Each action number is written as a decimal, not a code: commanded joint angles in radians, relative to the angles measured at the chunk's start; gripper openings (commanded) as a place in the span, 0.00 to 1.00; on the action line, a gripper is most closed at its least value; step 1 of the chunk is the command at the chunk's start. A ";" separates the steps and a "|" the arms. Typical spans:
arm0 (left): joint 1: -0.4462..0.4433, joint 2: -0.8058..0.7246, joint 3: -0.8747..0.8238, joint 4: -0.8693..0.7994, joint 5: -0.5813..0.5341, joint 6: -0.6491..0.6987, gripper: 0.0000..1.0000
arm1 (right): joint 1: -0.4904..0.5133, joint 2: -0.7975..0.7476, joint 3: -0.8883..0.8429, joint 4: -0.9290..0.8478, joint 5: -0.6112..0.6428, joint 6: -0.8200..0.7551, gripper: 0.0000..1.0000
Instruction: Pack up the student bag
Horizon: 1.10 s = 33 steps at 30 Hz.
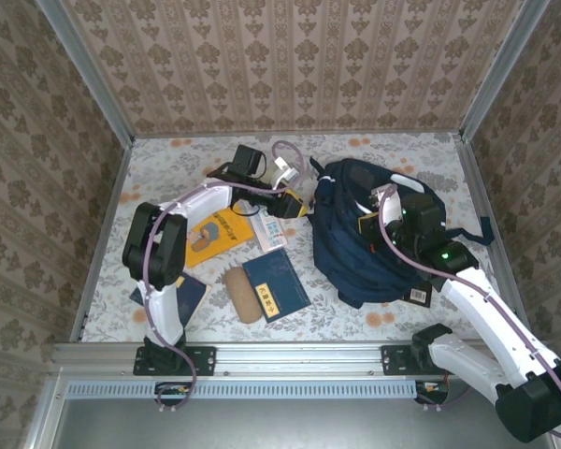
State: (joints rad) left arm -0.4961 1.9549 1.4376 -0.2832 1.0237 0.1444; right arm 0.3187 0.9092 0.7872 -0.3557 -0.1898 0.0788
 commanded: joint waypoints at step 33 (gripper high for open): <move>-0.039 0.236 0.122 0.186 0.127 -0.192 0.67 | -0.047 -0.022 -0.037 0.181 -0.191 0.160 0.00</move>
State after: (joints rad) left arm -0.5186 2.1666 1.5303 -0.1452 1.0863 -0.0193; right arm 0.2771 0.9035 0.7441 -0.2855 -0.3302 0.1955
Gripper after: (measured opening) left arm 0.685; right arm 0.070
